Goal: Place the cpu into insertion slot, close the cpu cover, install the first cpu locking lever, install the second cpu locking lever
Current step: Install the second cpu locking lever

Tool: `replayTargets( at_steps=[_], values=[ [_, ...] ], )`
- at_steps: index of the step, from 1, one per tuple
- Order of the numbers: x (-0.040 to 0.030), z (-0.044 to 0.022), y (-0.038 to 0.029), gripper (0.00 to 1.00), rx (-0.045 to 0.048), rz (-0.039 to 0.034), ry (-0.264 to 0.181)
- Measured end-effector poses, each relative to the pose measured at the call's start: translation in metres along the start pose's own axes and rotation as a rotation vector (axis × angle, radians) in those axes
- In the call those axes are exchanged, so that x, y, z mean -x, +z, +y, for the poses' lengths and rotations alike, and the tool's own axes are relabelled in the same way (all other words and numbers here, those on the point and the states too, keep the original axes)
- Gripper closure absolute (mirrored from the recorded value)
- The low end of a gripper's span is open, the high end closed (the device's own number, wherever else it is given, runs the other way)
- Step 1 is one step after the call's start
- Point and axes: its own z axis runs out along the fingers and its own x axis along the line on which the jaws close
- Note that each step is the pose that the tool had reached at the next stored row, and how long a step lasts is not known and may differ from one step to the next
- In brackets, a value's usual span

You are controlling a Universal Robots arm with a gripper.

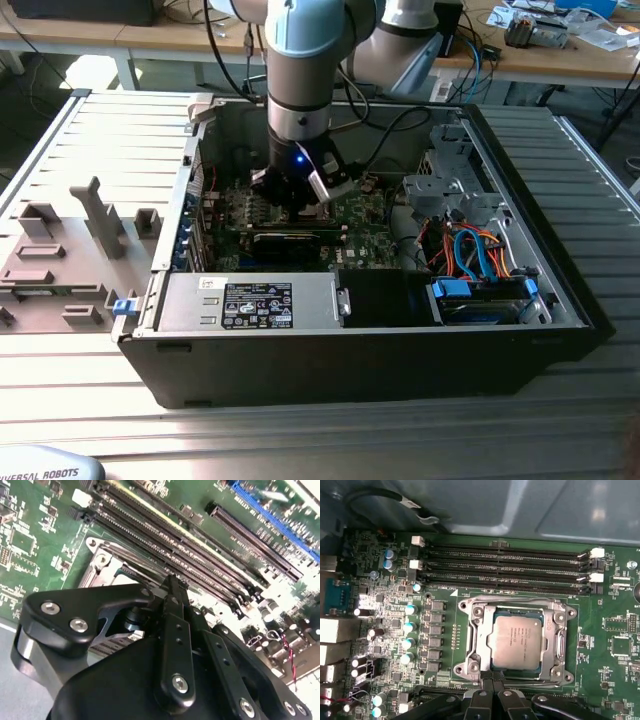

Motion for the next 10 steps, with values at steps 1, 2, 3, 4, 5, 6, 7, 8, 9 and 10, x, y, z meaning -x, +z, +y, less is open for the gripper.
replayTargets(
  at_steps=[1, 2, 3, 4, 5, 6, 7, 8, 9, 10],
  values=[
    [0.0004, 0.0016, 0.0000, 0.89, -0.0052, 0.0004, 0.000],
    [0.0007, 0.0025, 0.0000, 0.89, -0.0068, 0.0005, 0.000],
    [0.0012, 0.0035, 0.0000, 0.89, -0.0078, 0.0006, 0.000],
    [0.0014, 0.0043, -0.0002, 0.89, -0.0086, 0.0006, 0.000],
    [0.0027, 0.0077, -0.0011, 0.89, -0.0136, 0.0011, 0.000],
    [0.0039, 0.0089, -0.0014, 0.89, -0.0138, 0.0011, 0.000],
    [0.0061, 0.0098, -0.0015, 0.89, -0.0139, 0.0015, 0.000],
    [0.0073, 0.0102, -0.0016, 0.89, -0.0144, 0.0019, 0.000],
    [0.0083, 0.0105, -0.0016, 0.89, -0.0145, 0.0022, 0.000],
    [0.0094, 0.0107, -0.0016, 0.89, -0.0148, 0.0024, 0.000]
  ],
)
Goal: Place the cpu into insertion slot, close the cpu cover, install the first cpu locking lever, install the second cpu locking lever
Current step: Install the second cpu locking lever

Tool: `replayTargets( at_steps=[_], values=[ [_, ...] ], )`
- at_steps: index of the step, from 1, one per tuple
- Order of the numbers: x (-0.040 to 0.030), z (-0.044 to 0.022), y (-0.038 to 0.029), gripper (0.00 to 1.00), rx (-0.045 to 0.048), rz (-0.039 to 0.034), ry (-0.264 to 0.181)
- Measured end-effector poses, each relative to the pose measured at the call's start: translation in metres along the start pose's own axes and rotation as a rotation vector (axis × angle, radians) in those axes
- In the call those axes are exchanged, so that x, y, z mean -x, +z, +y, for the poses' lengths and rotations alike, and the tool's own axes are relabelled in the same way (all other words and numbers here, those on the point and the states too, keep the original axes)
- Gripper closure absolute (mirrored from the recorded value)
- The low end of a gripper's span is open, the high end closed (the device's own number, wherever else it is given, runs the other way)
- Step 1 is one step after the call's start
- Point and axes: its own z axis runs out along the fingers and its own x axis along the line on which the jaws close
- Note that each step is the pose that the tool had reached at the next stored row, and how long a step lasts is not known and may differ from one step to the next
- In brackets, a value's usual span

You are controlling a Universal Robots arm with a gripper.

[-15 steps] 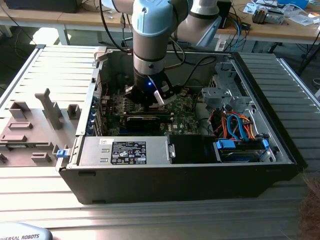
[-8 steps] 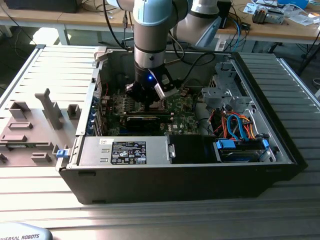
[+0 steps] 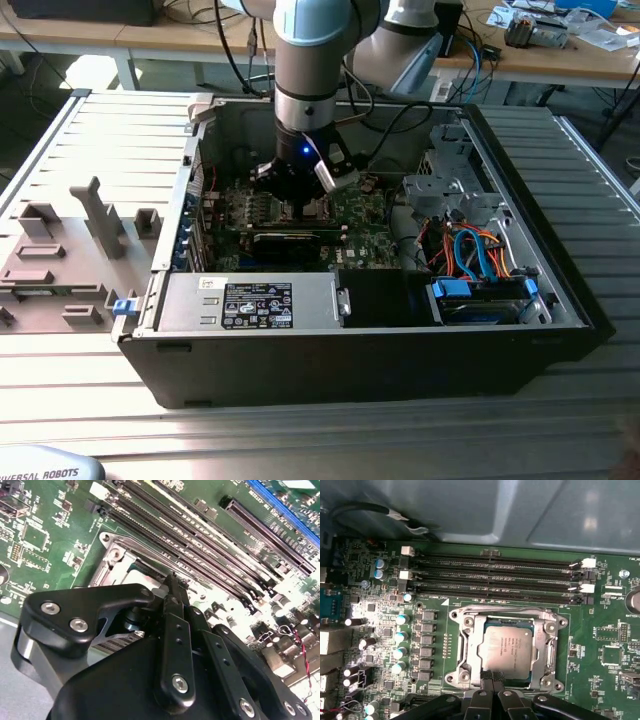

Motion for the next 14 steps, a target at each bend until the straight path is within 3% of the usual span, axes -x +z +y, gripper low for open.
replayTargets(
  at_steps=[14],
  values=[
    [0.0217, 0.0010, -0.0017, 0.89, -0.0082, 0.0084, 0.000]
  ],
)
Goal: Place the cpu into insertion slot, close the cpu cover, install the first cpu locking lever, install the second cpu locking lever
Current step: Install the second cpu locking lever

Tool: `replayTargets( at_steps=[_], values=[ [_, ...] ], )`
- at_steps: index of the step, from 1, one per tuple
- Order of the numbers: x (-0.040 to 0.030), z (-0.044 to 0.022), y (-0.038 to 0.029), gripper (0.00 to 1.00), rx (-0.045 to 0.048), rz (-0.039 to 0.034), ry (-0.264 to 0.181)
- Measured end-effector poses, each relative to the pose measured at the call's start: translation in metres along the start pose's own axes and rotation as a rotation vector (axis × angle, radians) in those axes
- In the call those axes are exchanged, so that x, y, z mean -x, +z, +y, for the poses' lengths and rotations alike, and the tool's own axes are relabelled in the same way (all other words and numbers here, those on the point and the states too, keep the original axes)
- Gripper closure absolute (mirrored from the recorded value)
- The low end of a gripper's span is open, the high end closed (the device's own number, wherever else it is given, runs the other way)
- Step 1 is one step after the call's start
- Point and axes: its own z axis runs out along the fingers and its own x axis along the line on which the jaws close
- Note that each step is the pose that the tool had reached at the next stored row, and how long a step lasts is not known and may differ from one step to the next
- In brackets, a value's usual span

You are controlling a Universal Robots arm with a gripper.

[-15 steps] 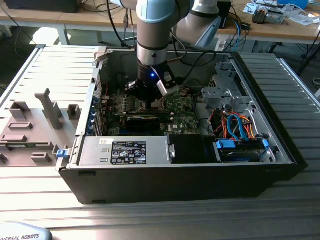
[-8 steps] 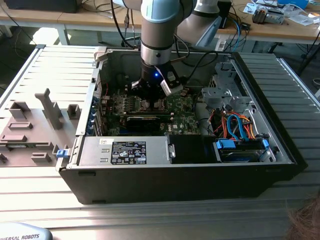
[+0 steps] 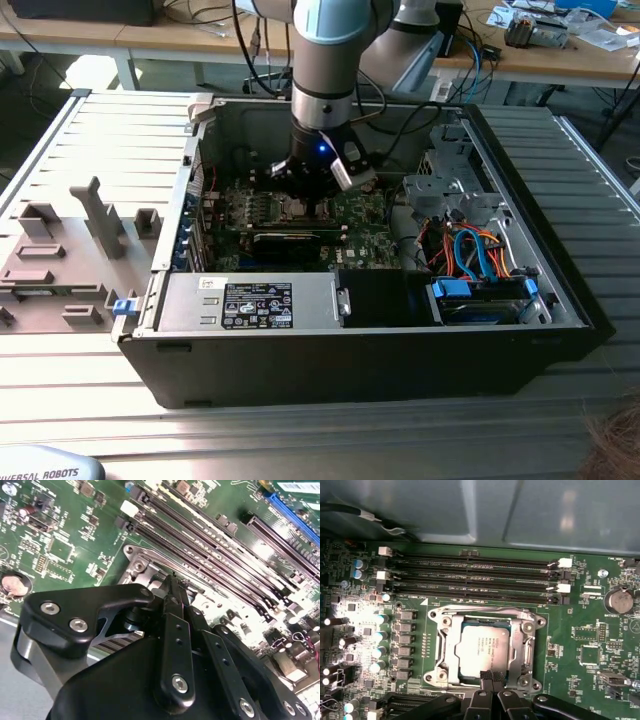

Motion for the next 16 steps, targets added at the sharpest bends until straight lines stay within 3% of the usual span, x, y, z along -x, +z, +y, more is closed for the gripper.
replayTargets(
  at_steps=[4, 12, 16],
  values=[
    [0.0017, 0.0007, -0.0052, 0.89, -0.0005, 0.0004, 0.000],
    [0.0013, 0.0015, -0.0283, 0.89, -0.0016, 0.0005, 0.000],
    [0.0013, 0.0015, -0.0288, 0.89, 0.0006, 0.0004, 0.000]
  ],
)
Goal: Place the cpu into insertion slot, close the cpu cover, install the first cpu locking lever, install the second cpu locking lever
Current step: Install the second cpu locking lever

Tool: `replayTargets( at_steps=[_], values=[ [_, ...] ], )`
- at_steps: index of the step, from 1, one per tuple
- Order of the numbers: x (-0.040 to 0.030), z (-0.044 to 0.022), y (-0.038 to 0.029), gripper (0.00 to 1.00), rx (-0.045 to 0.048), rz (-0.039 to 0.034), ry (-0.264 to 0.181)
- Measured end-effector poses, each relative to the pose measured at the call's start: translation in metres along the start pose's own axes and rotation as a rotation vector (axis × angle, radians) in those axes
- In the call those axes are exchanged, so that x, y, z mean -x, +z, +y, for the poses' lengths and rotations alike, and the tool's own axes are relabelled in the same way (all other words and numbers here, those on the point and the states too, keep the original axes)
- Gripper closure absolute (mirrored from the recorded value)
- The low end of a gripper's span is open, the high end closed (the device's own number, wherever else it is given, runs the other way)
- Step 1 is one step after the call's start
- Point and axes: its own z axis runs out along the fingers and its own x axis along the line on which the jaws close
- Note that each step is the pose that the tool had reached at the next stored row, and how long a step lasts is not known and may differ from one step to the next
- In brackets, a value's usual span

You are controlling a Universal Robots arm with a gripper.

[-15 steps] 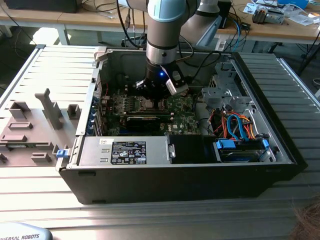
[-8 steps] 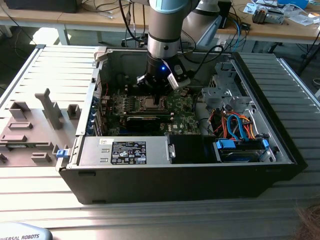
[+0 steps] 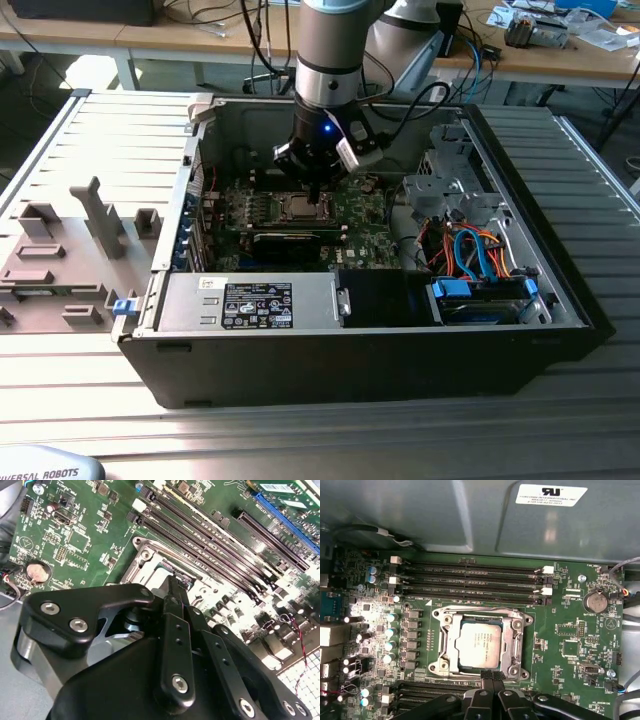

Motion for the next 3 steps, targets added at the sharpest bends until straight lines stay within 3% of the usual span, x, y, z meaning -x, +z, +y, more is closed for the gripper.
replayTargets(
  at_steps=[3],
  values=[
    [0.0000, 0.0000, 0.0000, 0.89, 0.0017, -0.0002, 0.000]
  ],
)
